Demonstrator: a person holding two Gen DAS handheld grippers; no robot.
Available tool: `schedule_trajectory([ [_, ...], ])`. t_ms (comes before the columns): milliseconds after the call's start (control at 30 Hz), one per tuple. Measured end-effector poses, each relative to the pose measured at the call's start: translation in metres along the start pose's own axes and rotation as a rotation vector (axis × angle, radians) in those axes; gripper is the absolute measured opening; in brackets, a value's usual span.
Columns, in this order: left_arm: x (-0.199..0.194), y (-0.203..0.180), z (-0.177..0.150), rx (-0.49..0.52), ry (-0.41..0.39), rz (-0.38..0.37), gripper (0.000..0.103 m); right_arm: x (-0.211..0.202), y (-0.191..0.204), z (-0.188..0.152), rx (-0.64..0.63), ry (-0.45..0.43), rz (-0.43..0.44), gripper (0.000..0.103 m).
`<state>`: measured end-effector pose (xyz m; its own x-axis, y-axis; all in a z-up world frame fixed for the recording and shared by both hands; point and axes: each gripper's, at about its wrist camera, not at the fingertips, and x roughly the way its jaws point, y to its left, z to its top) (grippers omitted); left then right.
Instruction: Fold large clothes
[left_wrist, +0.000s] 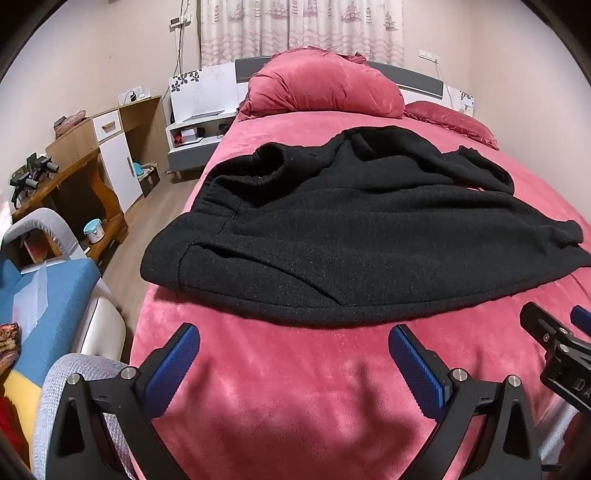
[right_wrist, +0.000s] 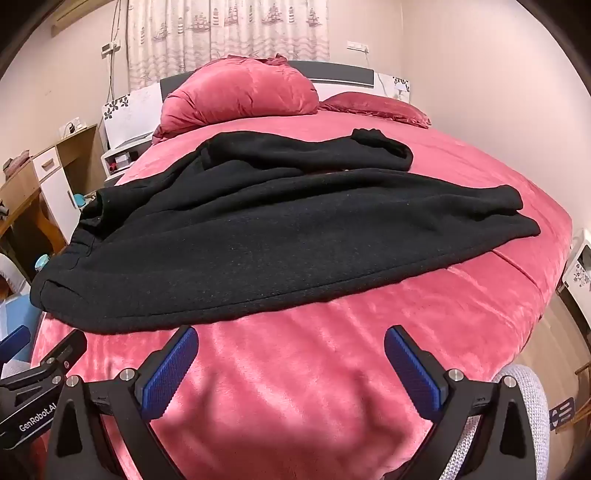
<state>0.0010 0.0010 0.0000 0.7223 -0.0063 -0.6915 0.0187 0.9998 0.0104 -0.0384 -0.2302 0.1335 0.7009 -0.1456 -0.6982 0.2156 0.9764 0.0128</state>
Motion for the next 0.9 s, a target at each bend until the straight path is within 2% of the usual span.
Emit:
schedule_trajectory([
  [267,0.009,-0.003,0.001,0.016,0.038,0.014,0.103,0.003,-0.002,-0.003,0.033,0.02,0.014,0.103],
  [900,0.015,0.002,-0.004,0.007,0.064,0.001,0.103,0.016,-0.007,-0.006,0.045,0.046,0.019,0.103],
])
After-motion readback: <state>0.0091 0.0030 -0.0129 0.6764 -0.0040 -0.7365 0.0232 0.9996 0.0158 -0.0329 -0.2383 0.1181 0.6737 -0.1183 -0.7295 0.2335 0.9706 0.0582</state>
